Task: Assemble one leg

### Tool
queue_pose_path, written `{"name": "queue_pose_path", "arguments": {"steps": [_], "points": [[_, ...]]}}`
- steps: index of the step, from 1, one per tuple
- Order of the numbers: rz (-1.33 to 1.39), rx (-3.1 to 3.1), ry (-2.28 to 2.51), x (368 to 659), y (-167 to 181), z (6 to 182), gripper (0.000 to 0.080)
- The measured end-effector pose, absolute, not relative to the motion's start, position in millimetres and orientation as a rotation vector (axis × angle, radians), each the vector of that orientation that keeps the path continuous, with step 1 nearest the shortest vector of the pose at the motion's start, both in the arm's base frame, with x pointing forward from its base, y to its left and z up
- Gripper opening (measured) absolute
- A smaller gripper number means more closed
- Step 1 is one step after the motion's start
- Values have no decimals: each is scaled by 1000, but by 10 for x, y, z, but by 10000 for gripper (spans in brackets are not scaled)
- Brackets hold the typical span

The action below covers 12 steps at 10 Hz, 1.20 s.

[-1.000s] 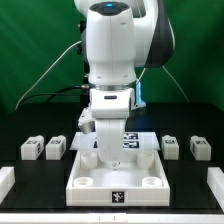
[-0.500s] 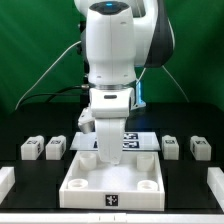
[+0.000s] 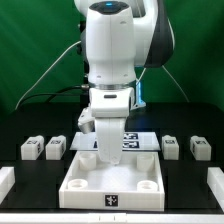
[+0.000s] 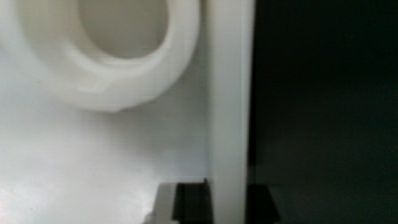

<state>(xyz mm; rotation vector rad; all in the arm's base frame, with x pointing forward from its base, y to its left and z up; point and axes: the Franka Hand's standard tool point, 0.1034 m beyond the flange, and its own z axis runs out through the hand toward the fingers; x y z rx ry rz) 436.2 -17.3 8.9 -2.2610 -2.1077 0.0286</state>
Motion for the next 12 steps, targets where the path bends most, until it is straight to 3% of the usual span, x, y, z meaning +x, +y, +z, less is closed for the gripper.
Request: {"name": "queue_pose_path", "arguments": {"steps": [2, 7, 12], "points": [[26, -2257, -2114, 4379, -147, 90, 60], [-52, -2220, -2134, 4900, 425, 80, 60], [-27, -2225, -2116, 4958, 648, 78, 60]]}}
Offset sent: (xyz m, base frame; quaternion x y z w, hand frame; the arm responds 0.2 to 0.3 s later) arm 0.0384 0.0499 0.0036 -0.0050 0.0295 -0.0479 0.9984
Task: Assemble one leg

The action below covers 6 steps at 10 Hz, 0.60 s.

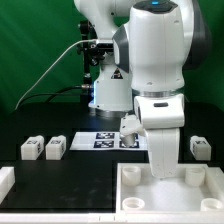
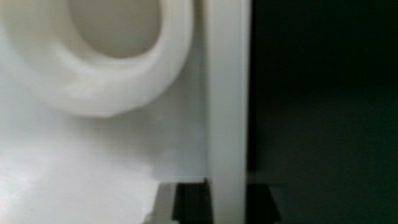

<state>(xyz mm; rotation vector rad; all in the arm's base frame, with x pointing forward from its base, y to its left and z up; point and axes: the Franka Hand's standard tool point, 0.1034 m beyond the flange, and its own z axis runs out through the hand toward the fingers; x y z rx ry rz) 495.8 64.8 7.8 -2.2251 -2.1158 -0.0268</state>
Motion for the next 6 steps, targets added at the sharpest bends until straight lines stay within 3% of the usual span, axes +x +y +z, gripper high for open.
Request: {"name": "queue_pose_path", "arguments": {"steps": [3, 5, 6], "points": [[-27, -2220, -2126, 4956, 641, 75, 60], [-26, -2221, -2124, 4954, 635, 71, 376], [-26, -2221, -2123, 4953, 632, 69, 376]]}}
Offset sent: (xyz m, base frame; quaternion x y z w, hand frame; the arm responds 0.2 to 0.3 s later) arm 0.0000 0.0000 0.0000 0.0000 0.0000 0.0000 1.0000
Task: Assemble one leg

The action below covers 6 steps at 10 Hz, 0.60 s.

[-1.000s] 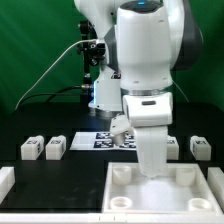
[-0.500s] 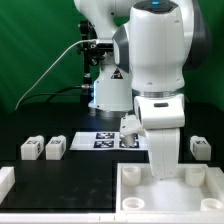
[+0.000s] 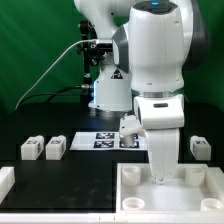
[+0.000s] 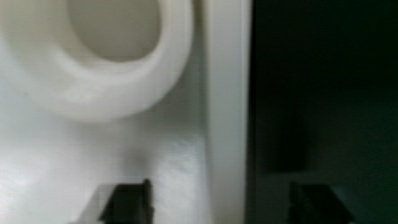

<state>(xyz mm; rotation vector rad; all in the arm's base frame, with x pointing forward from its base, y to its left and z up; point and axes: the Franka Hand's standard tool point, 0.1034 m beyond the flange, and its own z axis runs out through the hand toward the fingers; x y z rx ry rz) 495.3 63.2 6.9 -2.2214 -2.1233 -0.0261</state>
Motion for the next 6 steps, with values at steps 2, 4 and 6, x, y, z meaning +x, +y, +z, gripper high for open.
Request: {"name": "queue_pose_path", "arguments": {"steps": [2, 4, 6], "points": [[-26, -2222, -2122, 4952, 627, 67, 622], [-25, -2223, -2121, 4952, 624, 65, 641], [-25, -2223, -2121, 4951, 624, 63, 648]]}}
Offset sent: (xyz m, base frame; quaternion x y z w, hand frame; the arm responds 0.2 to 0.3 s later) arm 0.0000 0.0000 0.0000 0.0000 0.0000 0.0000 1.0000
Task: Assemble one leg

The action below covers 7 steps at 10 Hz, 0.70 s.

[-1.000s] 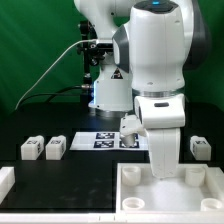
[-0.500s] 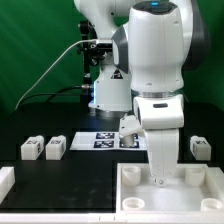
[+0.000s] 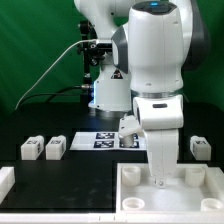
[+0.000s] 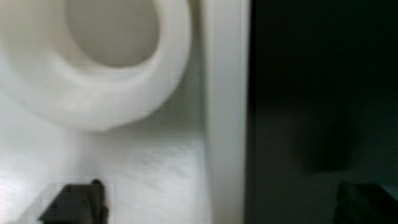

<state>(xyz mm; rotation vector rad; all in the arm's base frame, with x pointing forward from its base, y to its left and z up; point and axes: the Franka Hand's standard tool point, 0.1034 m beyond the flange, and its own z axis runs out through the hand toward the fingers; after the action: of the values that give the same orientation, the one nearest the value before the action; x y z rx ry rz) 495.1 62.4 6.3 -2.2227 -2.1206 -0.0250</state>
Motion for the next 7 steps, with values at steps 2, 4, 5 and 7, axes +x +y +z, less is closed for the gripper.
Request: {"name": "queue_pose_path", "arguments": {"steps": [2, 4, 5, 7], "points": [[-25, -2223, -2120, 4950, 623, 63, 649], [-25, -2230, -2114, 4952, 625, 66, 649], [-21, -2326, -2007, 4942, 681, 139, 649], [-32, -2482, -1809, 4760, 976, 365, 649]]}}
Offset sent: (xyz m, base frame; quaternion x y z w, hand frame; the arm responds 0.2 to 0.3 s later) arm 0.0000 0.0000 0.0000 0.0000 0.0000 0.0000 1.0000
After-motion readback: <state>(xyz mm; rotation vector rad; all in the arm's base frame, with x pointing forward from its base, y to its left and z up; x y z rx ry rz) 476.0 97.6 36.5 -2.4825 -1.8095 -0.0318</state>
